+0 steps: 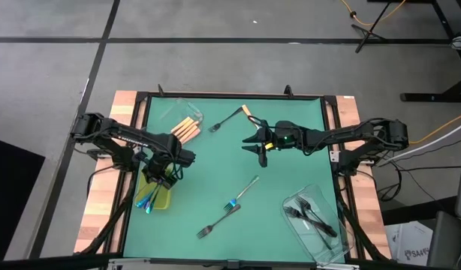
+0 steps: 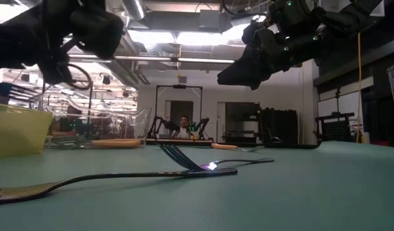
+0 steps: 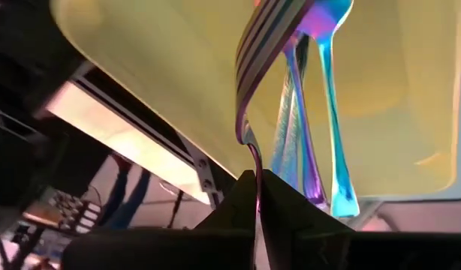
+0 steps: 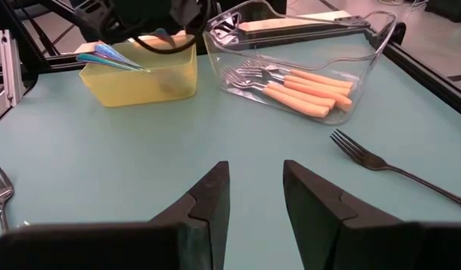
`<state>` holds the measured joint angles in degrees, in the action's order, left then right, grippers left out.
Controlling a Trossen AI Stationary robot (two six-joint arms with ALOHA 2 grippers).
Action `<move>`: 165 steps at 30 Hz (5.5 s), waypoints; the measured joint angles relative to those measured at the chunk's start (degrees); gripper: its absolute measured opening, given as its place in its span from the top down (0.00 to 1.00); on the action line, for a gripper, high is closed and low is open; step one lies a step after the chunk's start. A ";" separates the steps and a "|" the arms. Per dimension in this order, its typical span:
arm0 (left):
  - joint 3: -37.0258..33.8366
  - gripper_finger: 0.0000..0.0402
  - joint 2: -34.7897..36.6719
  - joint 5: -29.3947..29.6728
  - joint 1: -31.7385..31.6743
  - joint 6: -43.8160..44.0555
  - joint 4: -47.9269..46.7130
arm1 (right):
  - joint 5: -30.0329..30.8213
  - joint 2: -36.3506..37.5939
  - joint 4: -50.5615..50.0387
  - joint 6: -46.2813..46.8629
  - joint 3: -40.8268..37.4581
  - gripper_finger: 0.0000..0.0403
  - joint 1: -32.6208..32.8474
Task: Sort silverware by color (type)
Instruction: Put the blue fork in the yellow bin, then put the orange fork in the top transparent bin
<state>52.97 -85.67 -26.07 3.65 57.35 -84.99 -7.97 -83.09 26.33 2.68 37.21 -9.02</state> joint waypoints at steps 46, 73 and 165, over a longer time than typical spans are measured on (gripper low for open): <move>-10.73 0.86 -0.07 -1.39 1.73 3.62 11.14 | -0.61 0.00 -2.53 0.02 0.00 0.71 0.00; 3.56 0.81 -0.04 -3.02 1.23 -0.04 8.12 | 1.47 -0.02 -8.59 0.02 0.02 0.71 0.00; 9.29 0.81 -0.04 35.66 1.25 -2.00 32.44 | 8.90 -23.89 5.09 7.98 -0.02 0.99 -20.26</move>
<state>62.26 -85.71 9.59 4.91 55.35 -52.56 0.93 -106.98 31.42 10.65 37.19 -29.28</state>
